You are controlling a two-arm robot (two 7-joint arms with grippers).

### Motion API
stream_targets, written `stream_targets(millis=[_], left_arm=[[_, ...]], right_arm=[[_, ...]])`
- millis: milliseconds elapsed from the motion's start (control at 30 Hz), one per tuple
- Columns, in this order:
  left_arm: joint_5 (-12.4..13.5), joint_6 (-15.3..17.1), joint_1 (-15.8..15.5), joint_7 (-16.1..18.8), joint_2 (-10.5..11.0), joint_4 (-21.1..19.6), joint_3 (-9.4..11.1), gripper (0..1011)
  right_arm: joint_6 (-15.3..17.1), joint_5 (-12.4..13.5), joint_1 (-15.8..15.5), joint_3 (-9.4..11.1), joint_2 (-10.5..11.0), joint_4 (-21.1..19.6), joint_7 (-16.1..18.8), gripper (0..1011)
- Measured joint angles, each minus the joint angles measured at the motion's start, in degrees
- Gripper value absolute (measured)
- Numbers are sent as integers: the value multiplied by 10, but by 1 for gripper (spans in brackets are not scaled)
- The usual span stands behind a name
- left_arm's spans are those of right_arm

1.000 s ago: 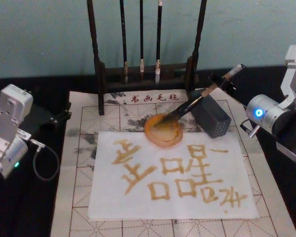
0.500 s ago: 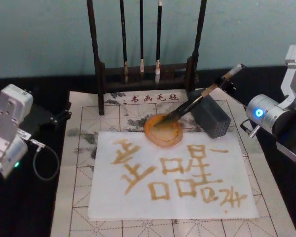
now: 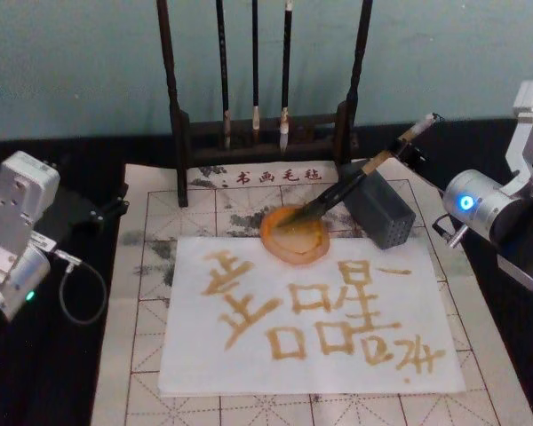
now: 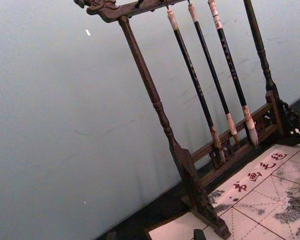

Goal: Pick up the brush from the inkstone, write on the paper, then place the brush back to its original position.

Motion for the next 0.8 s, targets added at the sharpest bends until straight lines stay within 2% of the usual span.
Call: stream_targets(millis=[500, 800], left_arm=[[0, 0, 0, 0, 0, 0, 0, 1001], [0, 0, 0, 0, 0, 0, 0, 1001]], right_arm=[[-5, -1, -1, -5, 4, -2, 5, 204], [-54, -22, -14, -27, 29, -38, 33, 204]])
